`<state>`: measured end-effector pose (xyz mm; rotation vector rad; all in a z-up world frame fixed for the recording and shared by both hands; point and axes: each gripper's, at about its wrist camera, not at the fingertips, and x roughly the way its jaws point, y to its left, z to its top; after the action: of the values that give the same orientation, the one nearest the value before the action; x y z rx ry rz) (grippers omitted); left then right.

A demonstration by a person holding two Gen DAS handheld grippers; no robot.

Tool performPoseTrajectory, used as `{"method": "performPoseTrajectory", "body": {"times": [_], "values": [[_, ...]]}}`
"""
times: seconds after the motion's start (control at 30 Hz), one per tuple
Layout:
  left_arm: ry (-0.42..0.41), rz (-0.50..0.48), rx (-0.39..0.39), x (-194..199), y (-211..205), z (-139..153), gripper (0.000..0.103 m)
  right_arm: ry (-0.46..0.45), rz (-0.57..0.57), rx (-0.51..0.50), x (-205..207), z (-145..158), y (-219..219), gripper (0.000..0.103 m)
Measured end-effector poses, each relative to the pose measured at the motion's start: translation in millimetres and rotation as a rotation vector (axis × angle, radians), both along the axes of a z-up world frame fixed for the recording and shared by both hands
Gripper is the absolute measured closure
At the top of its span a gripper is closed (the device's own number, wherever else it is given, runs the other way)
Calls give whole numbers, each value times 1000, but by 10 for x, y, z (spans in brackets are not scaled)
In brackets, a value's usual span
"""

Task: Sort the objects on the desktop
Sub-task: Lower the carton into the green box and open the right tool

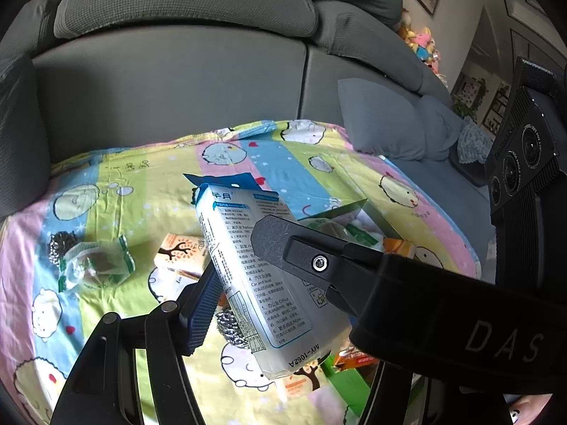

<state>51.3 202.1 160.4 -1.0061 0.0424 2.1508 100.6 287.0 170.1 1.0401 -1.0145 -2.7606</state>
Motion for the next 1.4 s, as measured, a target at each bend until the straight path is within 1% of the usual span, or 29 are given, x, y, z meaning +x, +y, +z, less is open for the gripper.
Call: {"method": "performPoseTrajectory", "body": {"times": [0.6,1.4], "values": [[25,-44,22,112,152,53,37,23,-37,38,180,91,90,51],[12,-105,28,234,548,0,37,4,-123,45,385,65,435,51]]}}
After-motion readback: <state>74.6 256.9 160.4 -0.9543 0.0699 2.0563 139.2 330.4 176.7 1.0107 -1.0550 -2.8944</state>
